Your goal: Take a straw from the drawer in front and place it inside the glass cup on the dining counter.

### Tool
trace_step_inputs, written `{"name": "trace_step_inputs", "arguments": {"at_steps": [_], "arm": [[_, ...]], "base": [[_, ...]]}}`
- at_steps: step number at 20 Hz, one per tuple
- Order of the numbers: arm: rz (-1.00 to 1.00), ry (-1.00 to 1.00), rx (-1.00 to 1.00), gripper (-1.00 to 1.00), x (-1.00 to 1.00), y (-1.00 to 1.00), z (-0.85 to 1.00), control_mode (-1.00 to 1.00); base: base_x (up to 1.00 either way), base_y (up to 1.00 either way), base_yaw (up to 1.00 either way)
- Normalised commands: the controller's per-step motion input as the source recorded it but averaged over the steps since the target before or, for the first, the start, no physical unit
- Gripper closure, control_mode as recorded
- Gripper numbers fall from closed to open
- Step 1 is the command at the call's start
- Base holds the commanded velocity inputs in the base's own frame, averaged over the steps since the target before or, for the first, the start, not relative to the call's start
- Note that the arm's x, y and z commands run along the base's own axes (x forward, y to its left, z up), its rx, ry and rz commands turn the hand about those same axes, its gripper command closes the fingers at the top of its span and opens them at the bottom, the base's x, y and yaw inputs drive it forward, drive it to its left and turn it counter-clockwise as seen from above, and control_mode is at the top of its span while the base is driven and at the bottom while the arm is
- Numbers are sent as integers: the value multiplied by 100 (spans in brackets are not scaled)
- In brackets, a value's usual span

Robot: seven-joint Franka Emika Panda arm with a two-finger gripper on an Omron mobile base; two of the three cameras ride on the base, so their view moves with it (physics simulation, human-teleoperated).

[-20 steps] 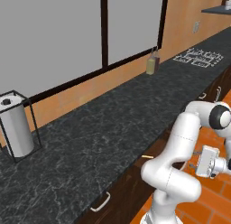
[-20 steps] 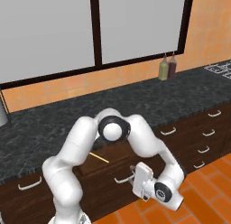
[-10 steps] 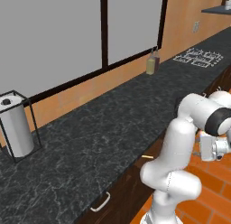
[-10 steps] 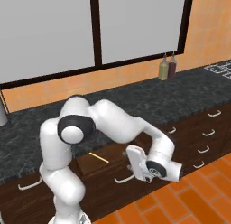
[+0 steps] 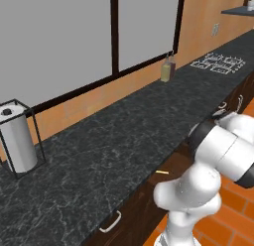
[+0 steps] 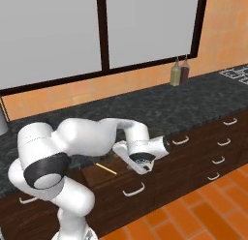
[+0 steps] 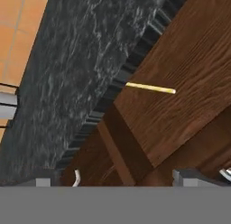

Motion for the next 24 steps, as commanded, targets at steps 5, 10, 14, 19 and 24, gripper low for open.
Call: {"name": "trace_step_inputs", "arguments": {"at_steps": [5,10,14,19,24], "arm": [[17,29,-25,-100,51,13,-9,-100],[17,13,-5,-100,37,-1,-43,-100],[20,10,0,-100,42,-5,-38,-100],[15,0,0,-100,18,-12,-37,-100],[11,1,0,-100,18,-2,-33,-100]], "base": [[0,0,0],[0,0,0],[0,0,0],[0,0,0],[0,0,0]]}}
